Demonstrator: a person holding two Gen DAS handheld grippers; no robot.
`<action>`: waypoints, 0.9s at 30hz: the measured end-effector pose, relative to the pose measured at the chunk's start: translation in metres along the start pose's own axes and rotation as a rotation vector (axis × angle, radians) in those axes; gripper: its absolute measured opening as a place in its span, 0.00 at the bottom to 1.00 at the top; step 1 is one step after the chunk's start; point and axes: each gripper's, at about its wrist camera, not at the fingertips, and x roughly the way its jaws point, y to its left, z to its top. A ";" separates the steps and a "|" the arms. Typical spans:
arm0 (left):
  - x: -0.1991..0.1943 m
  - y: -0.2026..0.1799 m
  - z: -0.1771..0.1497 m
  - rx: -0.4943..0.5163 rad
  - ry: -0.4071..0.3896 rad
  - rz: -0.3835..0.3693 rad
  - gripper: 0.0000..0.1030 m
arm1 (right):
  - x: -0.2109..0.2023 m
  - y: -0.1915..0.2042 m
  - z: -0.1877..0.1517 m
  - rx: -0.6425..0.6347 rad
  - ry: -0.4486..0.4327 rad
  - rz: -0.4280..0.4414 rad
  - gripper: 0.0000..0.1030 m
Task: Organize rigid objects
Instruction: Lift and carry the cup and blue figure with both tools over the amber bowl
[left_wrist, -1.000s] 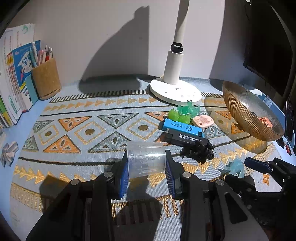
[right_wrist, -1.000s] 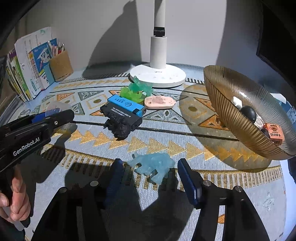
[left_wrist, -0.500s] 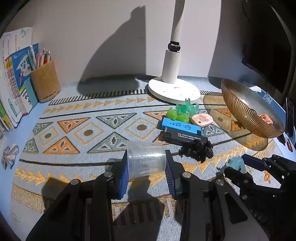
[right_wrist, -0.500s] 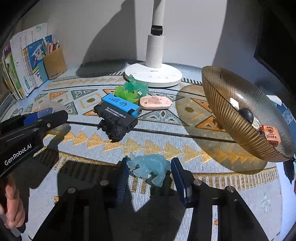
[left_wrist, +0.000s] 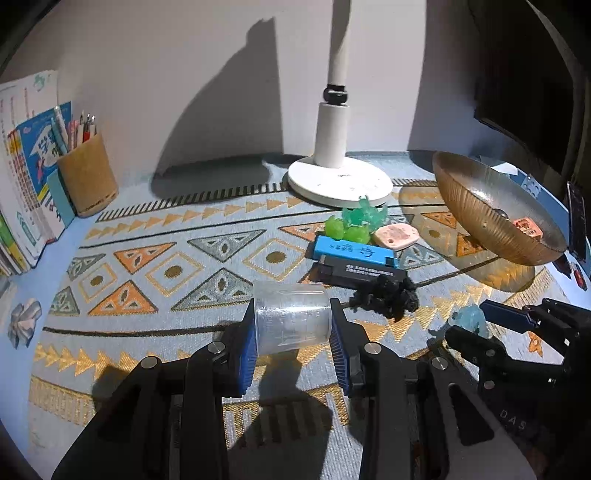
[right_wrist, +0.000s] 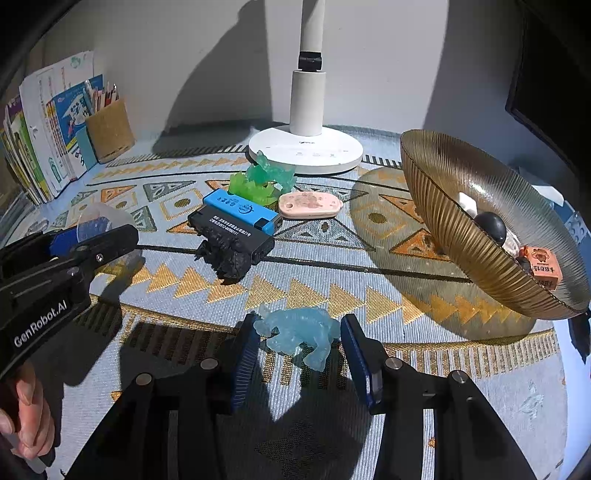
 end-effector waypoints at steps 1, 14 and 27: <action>-0.003 -0.001 0.000 0.002 -0.009 -0.020 0.30 | -0.003 -0.002 0.000 0.010 -0.006 0.009 0.41; -0.049 -0.022 0.021 0.055 -0.123 -0.196 0.30 | -0.062 -0.057 0.014 0.118 -0.136 -0.003 0.38; -0.073 -0.053 0.043 0.084 -0.161 -0.210 0.30 | -0.078 -0.107 -0.007 0.189 -0.064 0.182 0.81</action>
